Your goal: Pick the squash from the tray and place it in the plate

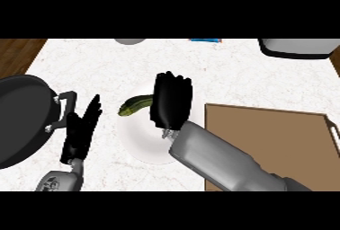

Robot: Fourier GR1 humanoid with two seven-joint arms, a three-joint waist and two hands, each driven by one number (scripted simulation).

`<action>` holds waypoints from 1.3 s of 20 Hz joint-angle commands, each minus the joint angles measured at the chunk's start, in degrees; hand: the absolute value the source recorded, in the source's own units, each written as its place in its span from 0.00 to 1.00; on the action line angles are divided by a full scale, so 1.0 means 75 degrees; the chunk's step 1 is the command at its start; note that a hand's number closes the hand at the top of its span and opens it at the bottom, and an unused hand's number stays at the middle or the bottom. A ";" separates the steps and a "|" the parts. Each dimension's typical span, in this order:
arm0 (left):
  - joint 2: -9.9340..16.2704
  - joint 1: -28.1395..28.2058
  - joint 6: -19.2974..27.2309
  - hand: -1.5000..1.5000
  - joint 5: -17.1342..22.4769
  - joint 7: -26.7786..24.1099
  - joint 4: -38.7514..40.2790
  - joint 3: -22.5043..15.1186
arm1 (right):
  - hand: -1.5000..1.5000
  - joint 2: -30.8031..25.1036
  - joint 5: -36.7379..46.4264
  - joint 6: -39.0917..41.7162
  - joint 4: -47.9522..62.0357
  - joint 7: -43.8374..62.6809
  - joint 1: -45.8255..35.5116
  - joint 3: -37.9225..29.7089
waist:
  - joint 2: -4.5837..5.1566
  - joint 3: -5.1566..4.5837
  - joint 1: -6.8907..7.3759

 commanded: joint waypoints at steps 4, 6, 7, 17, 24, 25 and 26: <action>0.0101 -0.0019 -0.0091 0.50 0.0094 -0.0072 0.0033 0.0181 | 1.00 0.0111 -0.1576 -0.0705 0.1133 0.0358 0.0257 -0.0342 | 0.0049 0.0005 -0.0041; 0.0101 0.0012 -0.0124 0.50 0.0070 -0.0006 -0.0111 0.0119 | 1.00 0.0112 -0.2017 -0.0925 0.1392 0.0287 0.0114 -0.0265 | 0.0033 0.0008 -0.0010; -0.0123 0.0080 -0.0020 0.50 0.0079 -0.0177 0.0133 0.0078 | 1.00 0.0112 -0.2439 -0.1063 0.1373 0.0068 0.0246 -0.0326 | 0.0066 0.0007 0.0037; -0.0058 0.0495 -0.0051 0.50 -0.0014 -0.0378 -0.0123 0.0136 | 0.00 0.0115 -0.4757 -0.1637 0.2075 -0.2060 0.0294 0.0499 | 0.0004 0.0011 -0.0146; 0.0002 0.0387 0.0069 0.50 -0.0072 -0.0057 -0.0253 0.0199 | 0.00 0.0115 -0.4728 -0.4342 0.0336 -0.3501 0.0804 -0.0496 | -0.0041 0.0031 -0.0271; -0.0117 0.0178 0.0064 0.50 0.0050 -0.0178 0.0057 0.0302 | 0.00 0.0115 -0.4910 -0.4472 0.0102 -0.3925 0.1172 -0.0665 | -0.0018 0.0025 -0.0460; 0.0112 0.0086 0.0009 0.50 -0.0003 -0.0088 0.0030 0.0402 | 0.00 0.0115 -0.5020 -0.4677 0.0026 -0.4228 0.1282 -0.0803 | -0.0015 0.0026 -0.0447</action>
